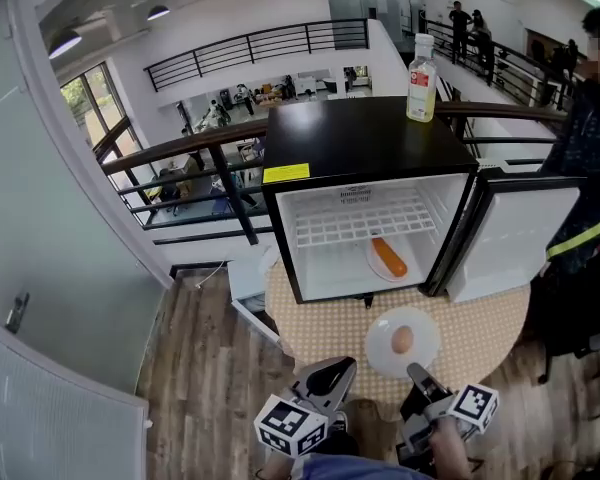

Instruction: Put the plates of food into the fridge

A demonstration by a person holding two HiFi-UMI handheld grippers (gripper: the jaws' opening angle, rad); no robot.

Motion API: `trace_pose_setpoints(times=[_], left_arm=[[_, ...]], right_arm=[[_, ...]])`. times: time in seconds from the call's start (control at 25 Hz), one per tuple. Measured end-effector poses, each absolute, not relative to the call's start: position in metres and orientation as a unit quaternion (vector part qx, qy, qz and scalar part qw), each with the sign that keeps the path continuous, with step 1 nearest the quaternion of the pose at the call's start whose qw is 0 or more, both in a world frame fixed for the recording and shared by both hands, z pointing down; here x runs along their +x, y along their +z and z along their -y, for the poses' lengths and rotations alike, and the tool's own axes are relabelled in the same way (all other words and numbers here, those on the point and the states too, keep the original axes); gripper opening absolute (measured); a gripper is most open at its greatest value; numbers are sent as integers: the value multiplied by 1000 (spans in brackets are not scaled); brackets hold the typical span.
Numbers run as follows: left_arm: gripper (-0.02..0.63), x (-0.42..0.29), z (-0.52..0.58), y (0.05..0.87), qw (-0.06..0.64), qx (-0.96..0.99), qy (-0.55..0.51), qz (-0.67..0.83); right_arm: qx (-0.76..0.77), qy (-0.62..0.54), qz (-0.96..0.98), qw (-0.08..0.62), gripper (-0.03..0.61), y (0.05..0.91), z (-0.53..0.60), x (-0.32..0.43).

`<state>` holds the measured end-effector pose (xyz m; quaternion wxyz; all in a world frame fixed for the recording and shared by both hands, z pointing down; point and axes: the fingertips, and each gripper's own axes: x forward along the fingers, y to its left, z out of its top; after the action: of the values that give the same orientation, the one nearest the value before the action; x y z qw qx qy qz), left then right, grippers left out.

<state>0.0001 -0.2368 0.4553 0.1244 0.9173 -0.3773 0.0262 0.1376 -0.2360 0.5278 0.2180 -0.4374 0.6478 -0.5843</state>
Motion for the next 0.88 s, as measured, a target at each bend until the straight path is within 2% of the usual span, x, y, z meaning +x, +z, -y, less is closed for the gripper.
trace_pose_setpoints(times=[0.36,0.88], left_arm=[[17,-38,292,459,133,921,24,365],[17,-42,340,473,151,927,28,342]], right_arm=[[-449,-573,-645,231,28,518,291,109],[-481,-522,-655,261,27,484,375,133]])
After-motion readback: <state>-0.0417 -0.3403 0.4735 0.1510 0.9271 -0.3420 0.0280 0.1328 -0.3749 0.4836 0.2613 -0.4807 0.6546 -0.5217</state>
